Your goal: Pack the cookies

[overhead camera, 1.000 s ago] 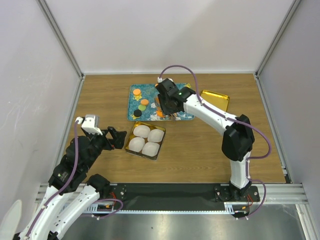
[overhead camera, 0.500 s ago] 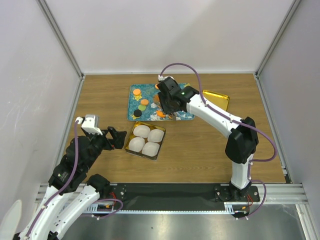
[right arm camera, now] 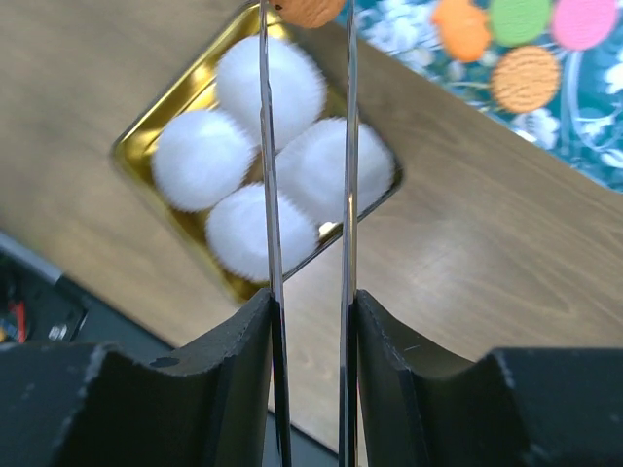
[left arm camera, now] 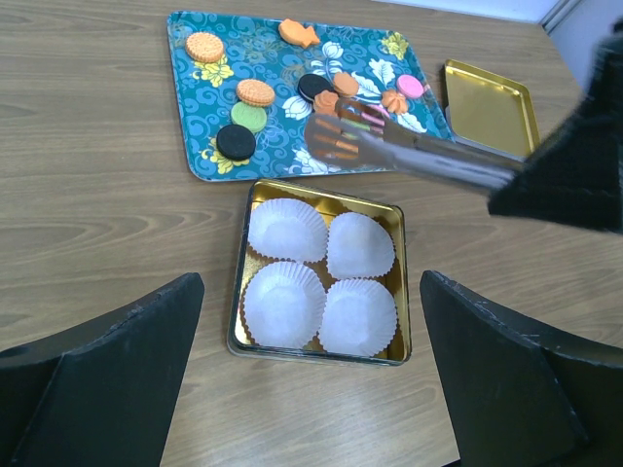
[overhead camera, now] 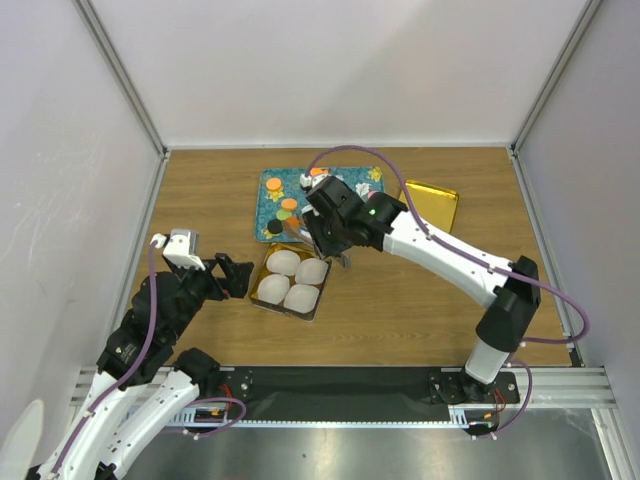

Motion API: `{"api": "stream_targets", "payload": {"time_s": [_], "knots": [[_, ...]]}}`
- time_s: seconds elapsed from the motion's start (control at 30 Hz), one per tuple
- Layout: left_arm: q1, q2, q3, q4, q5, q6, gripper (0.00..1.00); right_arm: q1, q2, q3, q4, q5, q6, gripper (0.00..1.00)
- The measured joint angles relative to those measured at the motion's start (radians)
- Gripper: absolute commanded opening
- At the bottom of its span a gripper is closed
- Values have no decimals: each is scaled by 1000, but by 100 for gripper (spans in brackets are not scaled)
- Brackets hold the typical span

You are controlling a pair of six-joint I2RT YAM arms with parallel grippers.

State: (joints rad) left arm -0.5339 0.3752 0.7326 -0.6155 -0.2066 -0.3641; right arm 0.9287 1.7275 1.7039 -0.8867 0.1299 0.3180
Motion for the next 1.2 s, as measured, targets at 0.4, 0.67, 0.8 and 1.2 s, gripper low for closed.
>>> {"api": "stream_targets", "payload": {"time_s": [0.4, 0.67, 0.8, 1.2], "knots": [[0, 4, 0, 0, 0, 0, 100, 117, -19, -72, -29, -23, 3, 23], [0, 4, 0, 0, 0, 0, 100, 114, 45, -75, -4, -25, 3, 25], [0, 4, 0, 0, 0, 0, 100, 112, 68, -75, 8, -26, 3, 32], [0, 4, 0, 0, 0, 0, 100, 108, 74, -76, 18, -23, 3, 51]]}}
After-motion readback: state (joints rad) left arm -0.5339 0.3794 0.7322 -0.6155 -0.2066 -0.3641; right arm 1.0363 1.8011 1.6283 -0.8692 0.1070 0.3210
